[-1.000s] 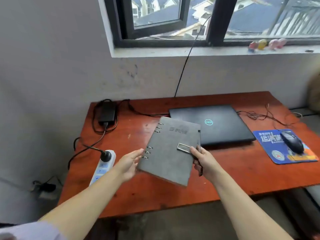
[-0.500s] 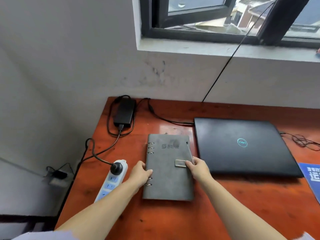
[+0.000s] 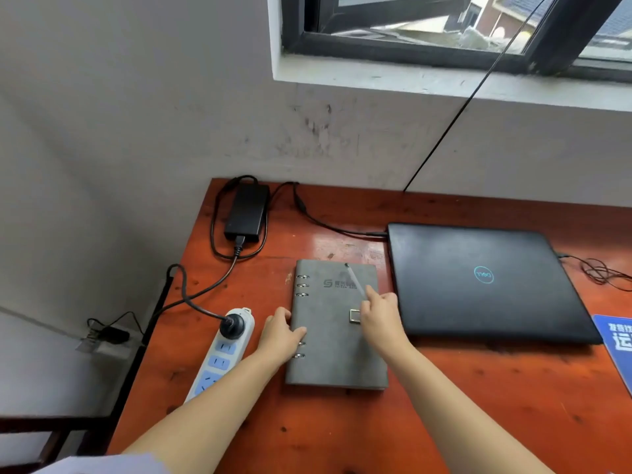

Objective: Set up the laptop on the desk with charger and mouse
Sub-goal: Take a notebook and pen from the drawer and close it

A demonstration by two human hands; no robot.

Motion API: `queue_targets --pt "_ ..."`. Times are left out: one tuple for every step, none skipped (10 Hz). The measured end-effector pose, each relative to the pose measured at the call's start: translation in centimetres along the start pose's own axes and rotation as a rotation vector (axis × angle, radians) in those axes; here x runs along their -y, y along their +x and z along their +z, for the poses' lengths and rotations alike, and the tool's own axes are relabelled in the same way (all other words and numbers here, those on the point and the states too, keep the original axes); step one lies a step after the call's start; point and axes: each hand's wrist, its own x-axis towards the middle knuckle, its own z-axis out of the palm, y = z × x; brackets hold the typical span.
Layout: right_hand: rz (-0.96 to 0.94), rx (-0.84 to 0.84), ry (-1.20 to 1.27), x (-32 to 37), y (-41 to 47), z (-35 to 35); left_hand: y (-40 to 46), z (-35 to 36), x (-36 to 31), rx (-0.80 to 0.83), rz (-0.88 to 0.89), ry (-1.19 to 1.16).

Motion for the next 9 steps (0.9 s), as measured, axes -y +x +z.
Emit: queue_targets --pt "-0.088 0.018 -0.148 1.4 -1.1 1.4 -0.1 -0.1 0.1 0.009 0.008 0.006" --pt "-0.089 0.007 -0.149 2.0 -1.9 3.3 -0.2 -0.1 0.1 0.011 0.010 -0.010" --pt "-0.047 0.011 -0.181 2.4 -2.1 4.9 -0.2 -0.2 0.2 0.016 0.016 -0.011" --pt "-0.054 -0.003 -0.259 2.0 -2.1 5.6 0.0 -0.1 0.4 0.016 0.024 -0.011" --pt "-0.060 -0.002 -0.287 1.7 -2.0 5.5 0.0 -0.1 0.4 0.019 0.021 -0.016" --pt "-0.077 -0.017 -0.295 1.6 -1.8 5.5 0.1 -0.1 0.5 0.018 0.020 -0.020" --pt "-0.078 -0.035 -0.187 1.5 -1.6 5.0 0.0 -0.2 0.4 0.024 0.009 -0.016" --pt "-0.030 -0.056 -0.070 0.8 -1.2 4.0 0.1 -0.3 0.4 0.032 0.009 -0.024" --pt "0.087 -0.046 0.090 0.2 -0.7 1.1 -0.2 -0.6 0.6 0.058 0.008 -0.046"
